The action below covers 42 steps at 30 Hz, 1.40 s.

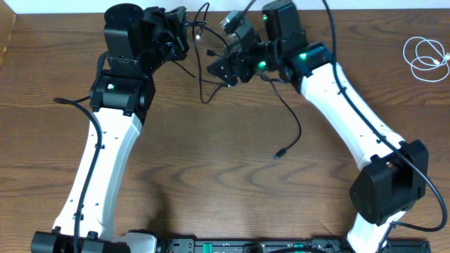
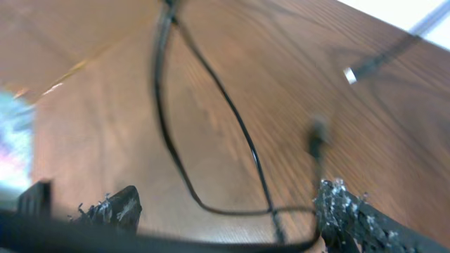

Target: Untangle cables

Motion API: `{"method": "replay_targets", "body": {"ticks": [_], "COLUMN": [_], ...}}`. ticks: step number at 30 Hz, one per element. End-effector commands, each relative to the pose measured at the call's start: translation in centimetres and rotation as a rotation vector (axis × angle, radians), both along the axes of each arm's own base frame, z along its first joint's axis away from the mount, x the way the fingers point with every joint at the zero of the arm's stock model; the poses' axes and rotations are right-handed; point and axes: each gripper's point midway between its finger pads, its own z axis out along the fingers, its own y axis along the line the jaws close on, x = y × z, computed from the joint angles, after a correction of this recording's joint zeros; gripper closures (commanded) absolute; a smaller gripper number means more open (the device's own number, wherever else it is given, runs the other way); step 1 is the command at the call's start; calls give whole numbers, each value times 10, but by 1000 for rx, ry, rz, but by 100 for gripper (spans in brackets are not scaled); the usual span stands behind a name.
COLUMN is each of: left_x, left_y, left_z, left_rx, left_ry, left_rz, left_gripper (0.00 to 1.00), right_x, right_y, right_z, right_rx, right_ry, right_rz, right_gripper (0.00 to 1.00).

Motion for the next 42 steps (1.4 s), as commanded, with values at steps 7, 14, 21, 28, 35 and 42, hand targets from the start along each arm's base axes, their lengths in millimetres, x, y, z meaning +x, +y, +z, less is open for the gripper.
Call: {"method": "replay_targets", "body": {"ticks": [7,14,21,28,35,42], "left_x": [11,12,11,10,9,9], "left_y": [37,47,47,47,46,46], "left_z": [8,7,5,0,-1,-1], "left_rx": [10,27,30,35,35,35], "left_ry": [-22,-17,-9,9,12,12], "left_rz": [218,275,274,273,270,269], "left_gripper": [92,92,92,92,92,92], "right_x": [45,4,-10,-9,6,23], "right_y": [-46,4,45,63,82,102], "right_z": [-19,-2,2,-1,5,-5], "right_rx": [-99,-6,88,123,168,253], "right_ry": [74,-18,-43,-59,-123,-115], "right_rz": [-412,-11,117,130,68,15], "right_gripper": [8,8,18,18,21,26]}}
